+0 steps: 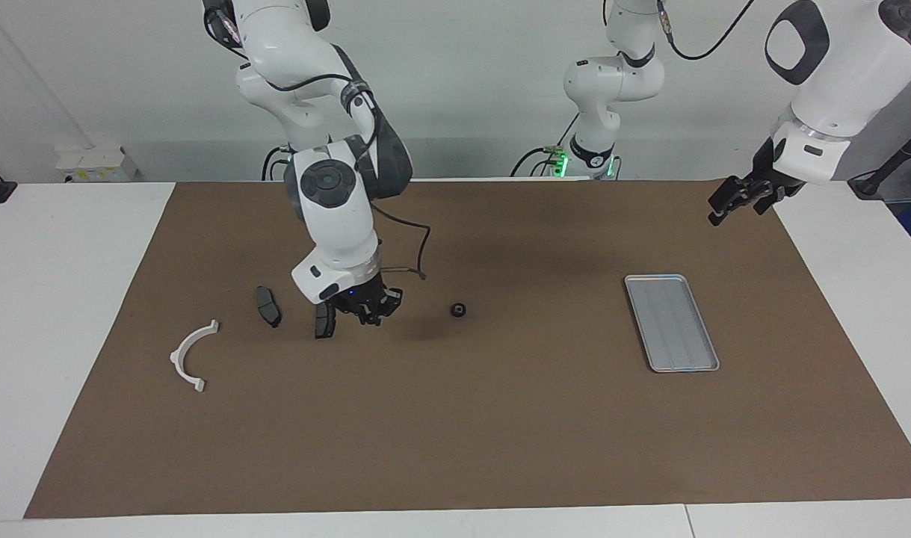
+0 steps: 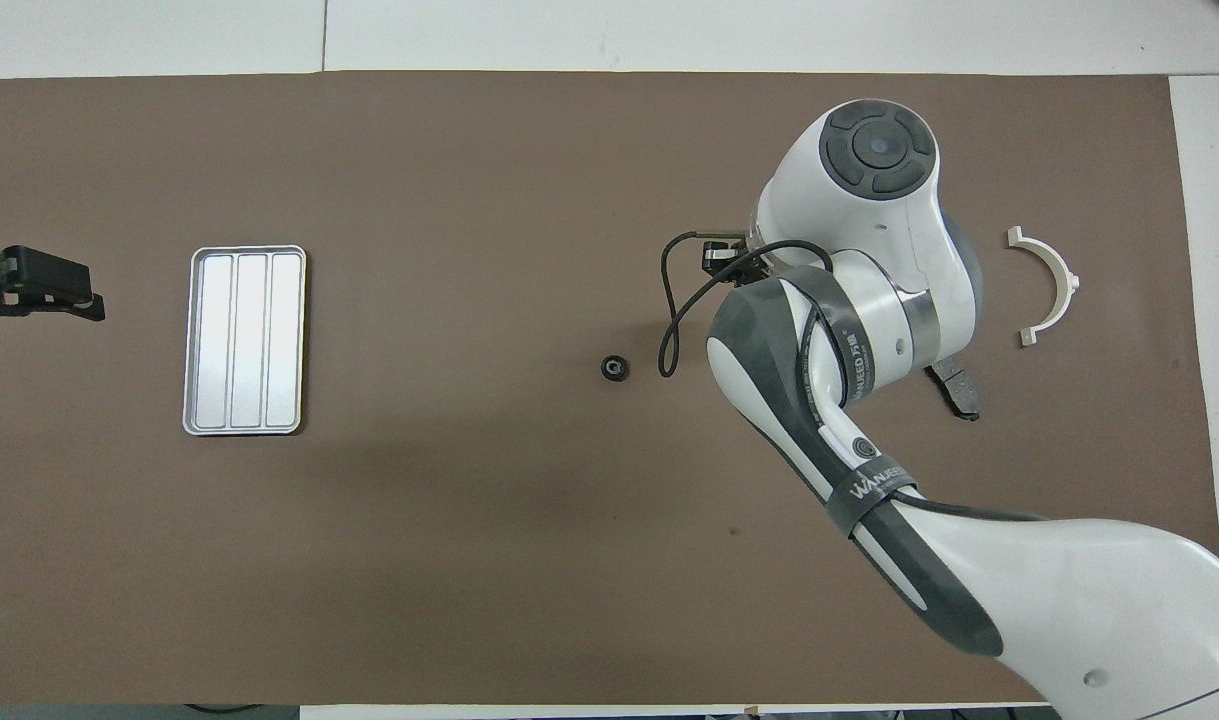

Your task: Pick bearing gear from pile to tray

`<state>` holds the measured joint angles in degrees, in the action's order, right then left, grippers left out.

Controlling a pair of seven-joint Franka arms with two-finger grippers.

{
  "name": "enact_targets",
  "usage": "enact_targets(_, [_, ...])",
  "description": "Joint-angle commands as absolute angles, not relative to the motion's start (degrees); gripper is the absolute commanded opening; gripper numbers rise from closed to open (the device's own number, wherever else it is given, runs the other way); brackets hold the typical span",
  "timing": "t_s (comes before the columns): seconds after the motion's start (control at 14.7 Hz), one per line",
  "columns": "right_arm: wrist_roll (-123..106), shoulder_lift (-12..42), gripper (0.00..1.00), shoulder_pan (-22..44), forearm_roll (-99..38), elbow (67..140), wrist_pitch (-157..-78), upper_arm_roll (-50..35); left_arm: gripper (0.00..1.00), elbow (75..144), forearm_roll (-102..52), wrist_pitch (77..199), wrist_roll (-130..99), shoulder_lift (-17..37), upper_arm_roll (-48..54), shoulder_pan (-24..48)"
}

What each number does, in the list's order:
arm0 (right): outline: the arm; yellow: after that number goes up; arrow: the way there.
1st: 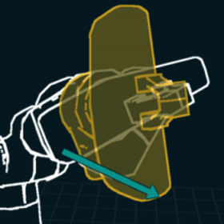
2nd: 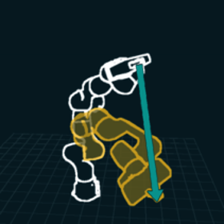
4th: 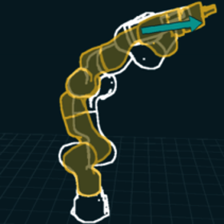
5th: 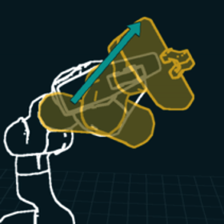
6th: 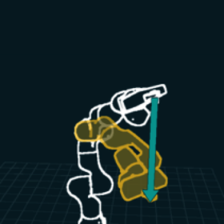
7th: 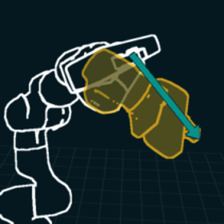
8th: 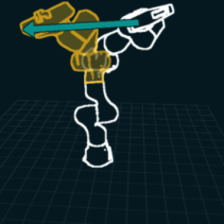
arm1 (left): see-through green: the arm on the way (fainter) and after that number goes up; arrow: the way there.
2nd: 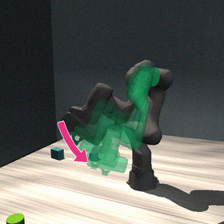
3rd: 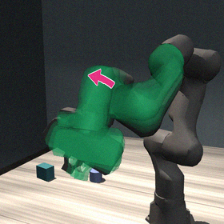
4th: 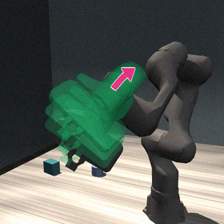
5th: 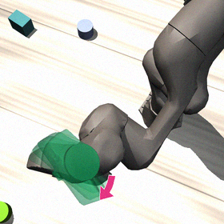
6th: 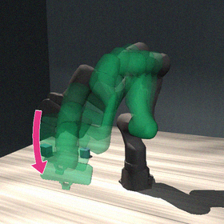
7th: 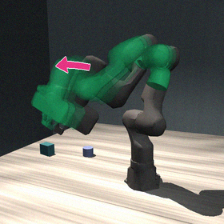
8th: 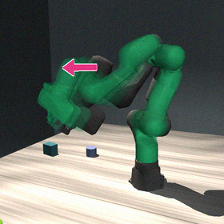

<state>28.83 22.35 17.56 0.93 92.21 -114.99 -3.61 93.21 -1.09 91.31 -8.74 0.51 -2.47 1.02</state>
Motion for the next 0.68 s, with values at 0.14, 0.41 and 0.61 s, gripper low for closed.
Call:
enact_targets(0.14, [28.92,20.83,0.00,16.79,0.62,94.66,-116.37,-3.69,1.00,94.13,-0.79,90.62,-8.44,-0.79,-2.37,0.79])
enact_targets(0.41, [28.65,20.83,0.00,16.26,0.62,94.66,-116.28,-3.60,1.00,94.13,-0.79,90.70,-8.44,-0.79,-2.29,0.79])
enact_targets(0.61, [28.04,20.83,0.00,16.26,0.62,94.75,-116.28,-3.60,1.00,94.13,-0.79,90.62,-8.44,-0.79,-2.29,0.79])
